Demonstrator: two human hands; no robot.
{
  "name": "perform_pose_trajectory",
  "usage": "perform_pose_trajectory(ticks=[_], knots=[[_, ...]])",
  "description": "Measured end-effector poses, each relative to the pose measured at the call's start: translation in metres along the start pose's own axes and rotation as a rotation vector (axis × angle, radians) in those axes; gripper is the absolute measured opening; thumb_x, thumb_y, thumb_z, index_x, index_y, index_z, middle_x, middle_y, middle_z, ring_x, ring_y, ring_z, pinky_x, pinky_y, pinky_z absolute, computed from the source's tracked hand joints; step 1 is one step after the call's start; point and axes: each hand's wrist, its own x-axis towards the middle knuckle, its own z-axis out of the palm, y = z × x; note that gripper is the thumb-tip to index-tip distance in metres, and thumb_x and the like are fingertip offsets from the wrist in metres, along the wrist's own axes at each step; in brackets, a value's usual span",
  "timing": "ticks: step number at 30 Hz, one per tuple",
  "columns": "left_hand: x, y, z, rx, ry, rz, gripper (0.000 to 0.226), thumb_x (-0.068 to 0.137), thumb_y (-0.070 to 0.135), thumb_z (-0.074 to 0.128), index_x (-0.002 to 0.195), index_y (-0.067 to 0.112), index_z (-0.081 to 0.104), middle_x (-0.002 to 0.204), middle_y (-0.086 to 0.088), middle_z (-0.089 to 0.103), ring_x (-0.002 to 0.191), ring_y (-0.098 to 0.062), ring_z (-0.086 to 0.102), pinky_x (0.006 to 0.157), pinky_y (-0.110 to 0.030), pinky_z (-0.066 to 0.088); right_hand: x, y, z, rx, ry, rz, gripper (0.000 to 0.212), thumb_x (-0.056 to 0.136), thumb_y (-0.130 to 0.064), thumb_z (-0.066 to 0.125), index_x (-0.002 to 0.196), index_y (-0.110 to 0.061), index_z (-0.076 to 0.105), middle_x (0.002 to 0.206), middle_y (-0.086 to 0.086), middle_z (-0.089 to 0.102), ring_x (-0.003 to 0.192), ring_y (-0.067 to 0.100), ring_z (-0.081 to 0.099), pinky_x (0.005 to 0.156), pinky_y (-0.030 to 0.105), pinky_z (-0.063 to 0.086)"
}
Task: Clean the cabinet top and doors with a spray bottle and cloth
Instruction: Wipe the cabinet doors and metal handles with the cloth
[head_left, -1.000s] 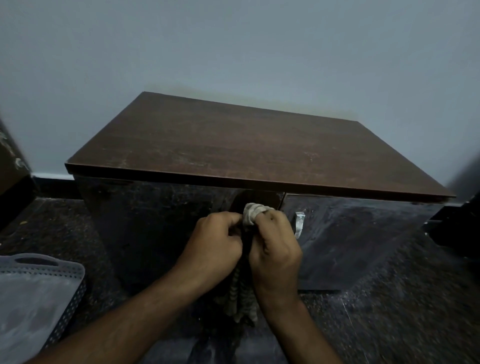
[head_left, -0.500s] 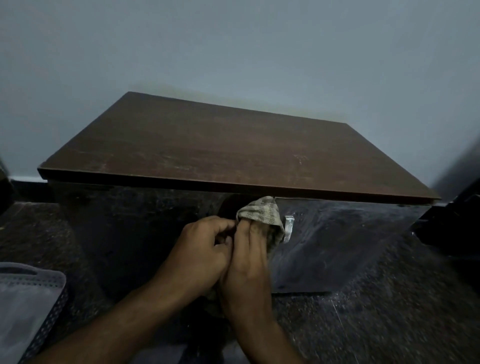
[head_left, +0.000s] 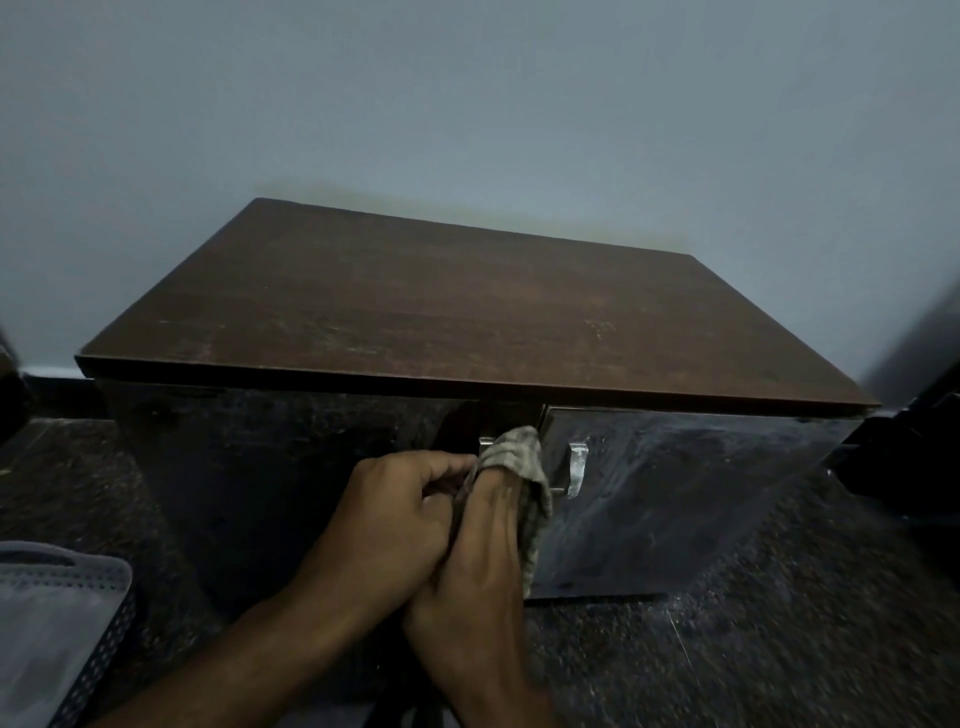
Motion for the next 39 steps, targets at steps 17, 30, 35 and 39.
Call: perform_pose_trajectory(ticks=[17,30,35,39], knots=[[-0.004,0.021,-0.012,0.107,0.340,0.042,0.040,0.079,-0.005,0.053,0.098,0.021,0.077,0.085,0.014,0.072,0.081,0.009,0.066,0.072,0.000,0.046,0.022,0.011,-0.024,-0.166,-0.202,-0.166,0.062,0.082,-0.013,0.052,0.144,-0.006,0.044,0.150,0.011,0.044,0.146,0.026,0.031,0.121,0.045,0.023],[-0.006,0.020,-0.006,0.226,0.249,0.062,0.031,0.083,0.005,0.058,0.105,0.018,0.076,0.101,0.006,0.074,0.093,0.000,0.065,0.079,0.006,0.038,0.007,0.013,-0.023,-0.298,-0.220,-0.169,0.054,0.102,-0.029,0.030,0.148,-0.001,0.036,0.157,0.017,0.033,0.150,0.029,0.024,0.123,0.044,0.020],[-0.006,0.017,-0.008,0.236,0.243,0.068,0.032,0.084,0.007,0.057,0.107,0.021,0.075,0.105,0.009,0.073,0.096,0.004,0.063,0.079,0.008,0.036,0.006,0.006,-0.030,-0.267,-0.211,-0.162,0.056,0.102,-0.032,0.032,0.149,-0.003,0.037,0.156,0.014,0.036,0.150,0.025,0.025,0.122,0.043,0.022],[-0.004,0.017,-0.005,0.255,0.243,0.080,0.031,0.084,0.008,0.058,0.107,0.021,0.075,0.105,0.009,0.073,0.096,0.003,0.064,0.079,0.008,0.035,0.011,0.011,-0.036,-0.318,-0.138,-0.181,0.048,0.100,-0.028,0.044,0.141,-0.003,0.046,0.143,0.014,0.051,0.138,0.029,0.043,0.121,0.041,0.026]])
